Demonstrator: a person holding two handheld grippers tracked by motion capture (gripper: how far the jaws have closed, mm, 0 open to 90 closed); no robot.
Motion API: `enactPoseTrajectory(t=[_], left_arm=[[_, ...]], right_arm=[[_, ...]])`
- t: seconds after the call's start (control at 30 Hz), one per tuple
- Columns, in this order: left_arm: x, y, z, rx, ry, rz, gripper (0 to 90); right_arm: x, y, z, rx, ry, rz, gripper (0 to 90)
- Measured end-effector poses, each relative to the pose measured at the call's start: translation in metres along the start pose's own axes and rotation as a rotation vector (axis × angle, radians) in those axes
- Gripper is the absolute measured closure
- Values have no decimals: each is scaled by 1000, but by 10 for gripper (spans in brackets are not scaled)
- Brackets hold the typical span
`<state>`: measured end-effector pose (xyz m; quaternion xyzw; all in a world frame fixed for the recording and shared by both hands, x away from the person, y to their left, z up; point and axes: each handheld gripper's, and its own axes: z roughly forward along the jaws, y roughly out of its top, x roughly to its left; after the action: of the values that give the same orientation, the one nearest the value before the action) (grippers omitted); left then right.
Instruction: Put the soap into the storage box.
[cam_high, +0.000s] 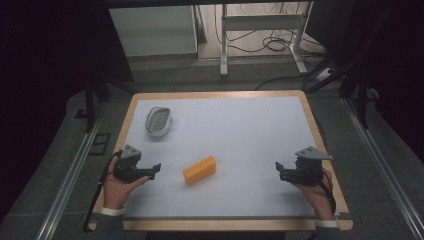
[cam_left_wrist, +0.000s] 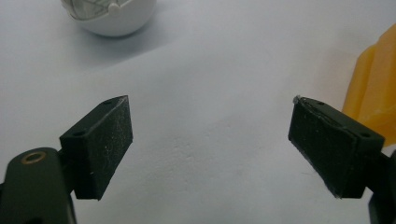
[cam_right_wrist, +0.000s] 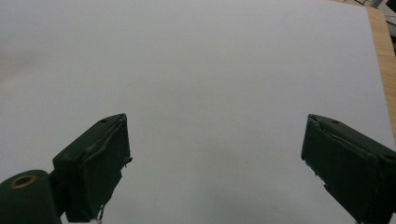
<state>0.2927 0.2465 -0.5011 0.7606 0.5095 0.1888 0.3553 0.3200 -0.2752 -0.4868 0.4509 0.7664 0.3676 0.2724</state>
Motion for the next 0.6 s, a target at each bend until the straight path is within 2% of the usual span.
enactPoseTrajectory(t=[0.13, 0.23, 0.27, 0.3, 0.47, 0.6], left_arm=[[0, 0, 1, -4, -11, 9, 140], [-1, 0, 1, 8, 36, 14, 171], [-1, 0, 1, 8, 36, 14, 179], [-1, -1, 1, 23, 59, 17, 182], [-3, 0, -2, 24, 46, 13, 180], [-8, 3, -6, 14, 35, 26, 178]], right_arm=[[0, -3, 3, -3, -1, -10, 86], [-1, -5, 5, -2, 3, -3, 86], [-1, -5, 5, -2, 3, -3, 86], [-1, -6, 4, 0, 9, 4, 86], [0, -7, 0, -6, 16, 2, 86], [1, -8, -3, 3, 20, -4, 86]])
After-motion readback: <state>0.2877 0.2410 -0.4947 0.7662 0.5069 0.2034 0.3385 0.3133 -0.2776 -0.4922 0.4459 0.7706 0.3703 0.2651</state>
